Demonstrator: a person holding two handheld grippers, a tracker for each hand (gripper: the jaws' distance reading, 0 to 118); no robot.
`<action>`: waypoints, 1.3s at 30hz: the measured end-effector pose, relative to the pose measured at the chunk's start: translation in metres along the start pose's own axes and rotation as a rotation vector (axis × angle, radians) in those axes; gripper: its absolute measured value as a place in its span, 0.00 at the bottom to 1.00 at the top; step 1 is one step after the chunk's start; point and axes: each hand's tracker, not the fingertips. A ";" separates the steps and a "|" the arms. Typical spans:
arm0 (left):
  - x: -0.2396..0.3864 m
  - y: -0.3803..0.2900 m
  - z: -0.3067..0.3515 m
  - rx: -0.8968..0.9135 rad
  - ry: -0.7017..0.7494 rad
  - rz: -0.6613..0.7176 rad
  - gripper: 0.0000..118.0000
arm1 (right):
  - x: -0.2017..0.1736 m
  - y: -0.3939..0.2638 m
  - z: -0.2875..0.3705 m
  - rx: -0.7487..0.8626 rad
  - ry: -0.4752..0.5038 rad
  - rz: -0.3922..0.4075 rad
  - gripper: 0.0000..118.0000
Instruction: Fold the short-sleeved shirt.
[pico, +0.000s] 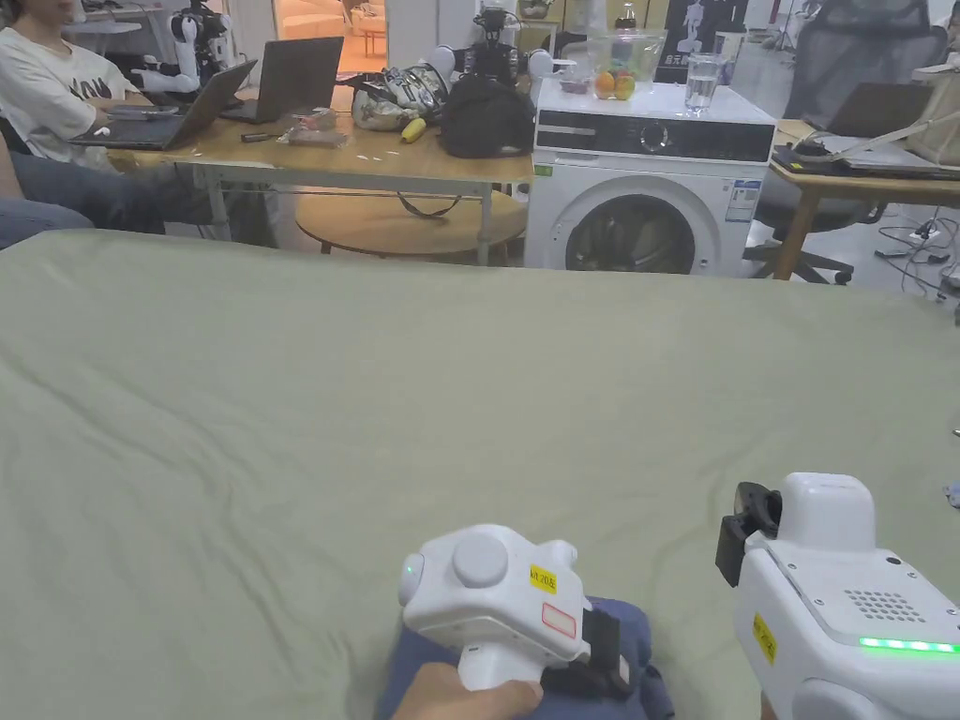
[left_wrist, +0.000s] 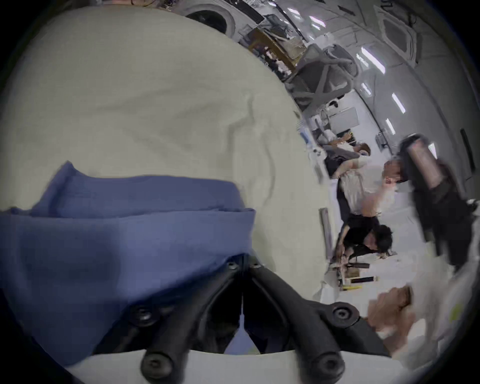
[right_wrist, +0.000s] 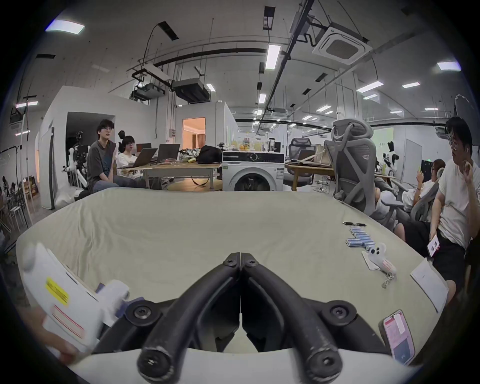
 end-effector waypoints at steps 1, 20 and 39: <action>-0.004 -0.003 -0.004 0.005 -0.036 0.028 0.00 | 0.000 0.000 0.000 -0.001 0.000 0.002 0.00; -0.023 -0.033 0.164 0.708 0.301 -0.186 0.00 | -0.026 0.008 -0.016 0.068 0.012 -0.012 0.00; -0.044 -0.083 0.218 1.224 0.702 -0.374 0.00 | -0.052 0.028 -0.004 0.216 0.013 -0.021 0.00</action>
